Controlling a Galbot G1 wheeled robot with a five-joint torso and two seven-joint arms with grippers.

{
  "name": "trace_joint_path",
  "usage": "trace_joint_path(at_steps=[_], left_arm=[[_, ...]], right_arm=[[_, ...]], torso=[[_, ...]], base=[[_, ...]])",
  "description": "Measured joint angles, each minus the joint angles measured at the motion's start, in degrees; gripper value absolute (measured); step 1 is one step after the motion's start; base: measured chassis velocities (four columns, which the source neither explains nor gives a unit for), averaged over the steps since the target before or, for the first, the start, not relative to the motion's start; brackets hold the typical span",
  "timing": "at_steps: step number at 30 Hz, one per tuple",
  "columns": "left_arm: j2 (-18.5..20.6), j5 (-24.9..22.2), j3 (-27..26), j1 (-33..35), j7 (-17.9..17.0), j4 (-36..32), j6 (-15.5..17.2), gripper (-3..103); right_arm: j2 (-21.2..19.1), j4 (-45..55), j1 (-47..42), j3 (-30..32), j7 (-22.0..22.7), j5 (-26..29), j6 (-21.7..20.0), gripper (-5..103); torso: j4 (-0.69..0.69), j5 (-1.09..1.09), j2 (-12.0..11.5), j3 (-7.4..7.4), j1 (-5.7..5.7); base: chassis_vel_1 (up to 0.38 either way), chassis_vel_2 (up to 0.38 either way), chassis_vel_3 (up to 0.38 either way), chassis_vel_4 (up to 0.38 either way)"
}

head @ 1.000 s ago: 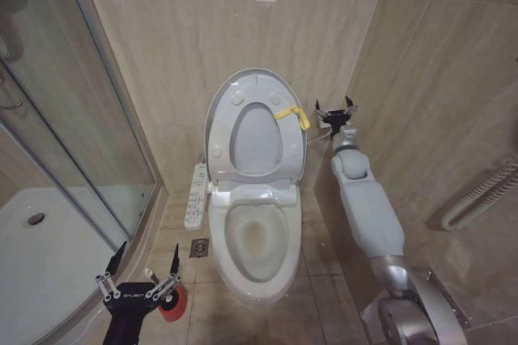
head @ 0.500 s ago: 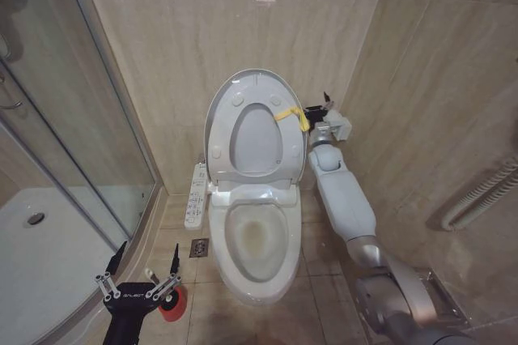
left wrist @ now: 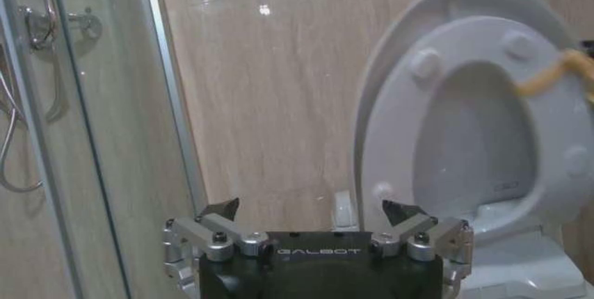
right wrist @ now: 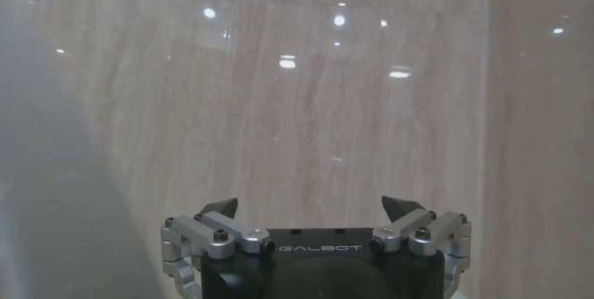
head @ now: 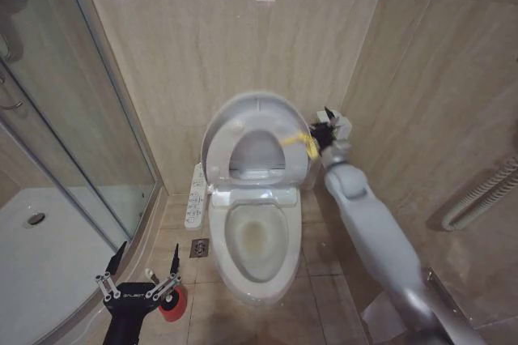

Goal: Open the toilet lid, clean the toilet bowl with a toilet brush, close the toilet lid, and flush.

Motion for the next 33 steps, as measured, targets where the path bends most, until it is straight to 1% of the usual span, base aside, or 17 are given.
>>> trace_joint_path(at_steps=[3,4,5,7,8,9,12,14,17,18,20,22,27,28,30,32,33], left_arm=[[0.0,0.0,0.0,0.0,0.0,0.0,0.0,100],[0.0,0.0,0.0,0.0,0.0,0.0,0.0,100],[0.0,0.0,0.0,0.0,0.0,0.0,0.0,100],[0.0,0.0,0.0,0.0,0.0,0.0,0.0,100],[0.0,0.0,0.0,0.0,0.0,0.0,0.0,100],[0.0,0.0,0.0,0.0,0.0,0.0,0.0,100],[0.0,0.0,0.0,0.0,0.0,0.0,0.0,100],[0.0,0.0,0.0,0.0,0.0,0.0,0.0,100],[0.0,0.0,0.0,0.0,0.0,0.0,0.0,100],[0.0,0.0,0.0,0.0,0.0,0.0,0.0,100],[0.0,0.0,0.0,0.0,0.0,0.0,0.0,100],[0.0,0.0,0.0,0.0,0.0,0.0,0.0,100],[0.0,0.0,0.0,0.0,0.0,0.0,0.0,100],[0.0,0.0,0.0,0.0,0.0,0.0,0.0,100],[0.0,0.0,0.0,0.0,0.0,0.0,0.0,100],[0.0,0.0,0.0,0.0,0.0,0.0,0.0,100],[0.0,0.0,0.0,0.0,0.0,0.0,0.0,100]], right_arm=[[-2.7,10.4,-11.0,5.5,0.9,2.4,-3.2,100],[-3.1,13.1,-13.4,7.2,1.8,3.2,-3.9,100],[-3.1,13.1,-13.4,7.2,1.8,3.2,-3.9,100],[-3.1,17.7,-16.3,11.0,4.1,5.8,-5.9,100],[-3.0,19.0,-17.1,12.3,4.8,6.7,-6.8,100],[-3.0,19.0,-17.1,12.3,4.8,6.7,-6.8,100],[-3.7,23.4,-20.4,16.7,5.9,8.4,-10.3,100],[-3.7,24.1,-21.1,17.4,6.0,8.7,-10.8,100],[-3.0,29.3,-26.9,19.4,6.7,10.5,-13.3,100],[-3.0,29.3,-26.9,19.4,6.7,10.5,-13.3,100],[-1.6,34.0,-33.0,19.7,6.7,10.8,-13.7,100],[-0.8,36.2,-36.5,19.1,7.0,10.6,-13.7,100],[0.3,38.9,-39.8,18.8,7.0,10.0,-14.0,100],[1.3,40.2,-41.3,18.8,7.0,9.9,-14.1,100],[2.8,41.4,-43.2,18.9,7.7,9.4,-12.4,100],[3.4,41.8,-44.3,19.0,7.5,8.9,-11.8,100],[3.9,42.1,-45.5,19.3,6.6,8.4,-11.1,100]], torso=[[-0.06,0.03,0.0,0.0,0.0],[-0.06,0.02,0.0,0.0,-0.01],[-0.06,0.02,0.0,0.0,-0.01],[-0.01,0.02,0.0,0.0,0.0],[-0.01,0.01,0.0,0.0,0.0],[-0.01,0.01,0.0,0.0,0.0],[0.0,0.0,0.0,0.01,0.01],[-0.01,0.0,0.0,0.01,0.01],[-0.01,0.0,0.0,0.01,0.01],[-0.01,0.0,0.0,0.01,0.01],[-0.04,-0.01,0.0,0.01,0.0],[-0.04,0.0,0.0,0.0,0.0],[-0.01,-0.01,0.0,0.0,0.0],[-0.01,0.0,0.0,0.01,0.0],[-0.01,0.0,0.0,0.01,0.01],[-0.01,0.0,0.0,0.01,0.01],[-0.02,0.0,0.0,0.01,0.01]], base=[[0.0,0.0,0.0,0.0],[0.0,0.0,0.0,0.0],[0.0,0.0,0.0,0.0],[0.0,0.0,0.0,0.0],[0.0,0.0,0.0,0.0],[0.0,0.0,0.0,0.0],[0.0,0.0,0.0,0.0],[0.0,0.0,0.0,0.0],[0.0,0.0,0.0,0.0],[0.0,0.0,0.0,0.0],[0.0,0.0,0.0,0.0],[0.0,0.0,0.0,0.0],[0.0,0.0,0.0,0.0],[0.0,0.0,0.0,0.0],[0.0,0.0,0.0,0.0],[0.0,0.0,0.0,0.0],[0.0,0.0,0.0,0.0]])
